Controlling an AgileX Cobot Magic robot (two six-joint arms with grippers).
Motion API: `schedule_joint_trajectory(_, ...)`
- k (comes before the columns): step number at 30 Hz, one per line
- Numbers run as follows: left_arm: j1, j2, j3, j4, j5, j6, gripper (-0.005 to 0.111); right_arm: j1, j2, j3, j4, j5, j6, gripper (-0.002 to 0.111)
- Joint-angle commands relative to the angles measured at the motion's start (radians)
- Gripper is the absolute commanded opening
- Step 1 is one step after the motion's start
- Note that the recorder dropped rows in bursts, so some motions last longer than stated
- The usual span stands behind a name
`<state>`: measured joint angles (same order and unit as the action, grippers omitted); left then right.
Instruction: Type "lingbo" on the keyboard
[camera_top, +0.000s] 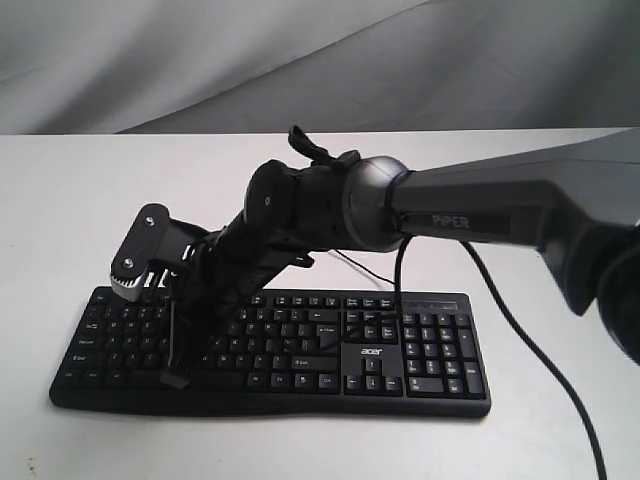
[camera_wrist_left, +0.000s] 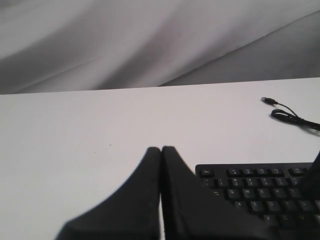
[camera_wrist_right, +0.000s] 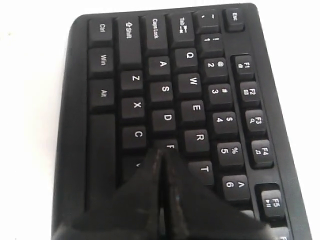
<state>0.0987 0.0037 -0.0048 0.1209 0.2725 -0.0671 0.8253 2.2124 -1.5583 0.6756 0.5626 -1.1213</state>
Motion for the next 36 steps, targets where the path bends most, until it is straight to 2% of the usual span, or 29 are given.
schedule_joint_trajectory(1,0.001,-0.004,0.005,-0.004,-0.007,-0.002,0.001,0.002,0.029,-0.026,0.011,0.017,0.000,0.000)
schedule_joint_trajectory(36,0.001,-0.004,0.005,-0.004,-0.007,-0.002,0.001,0.002,0.053,-0.025,-0.003,-0.024,0.004,0.000)
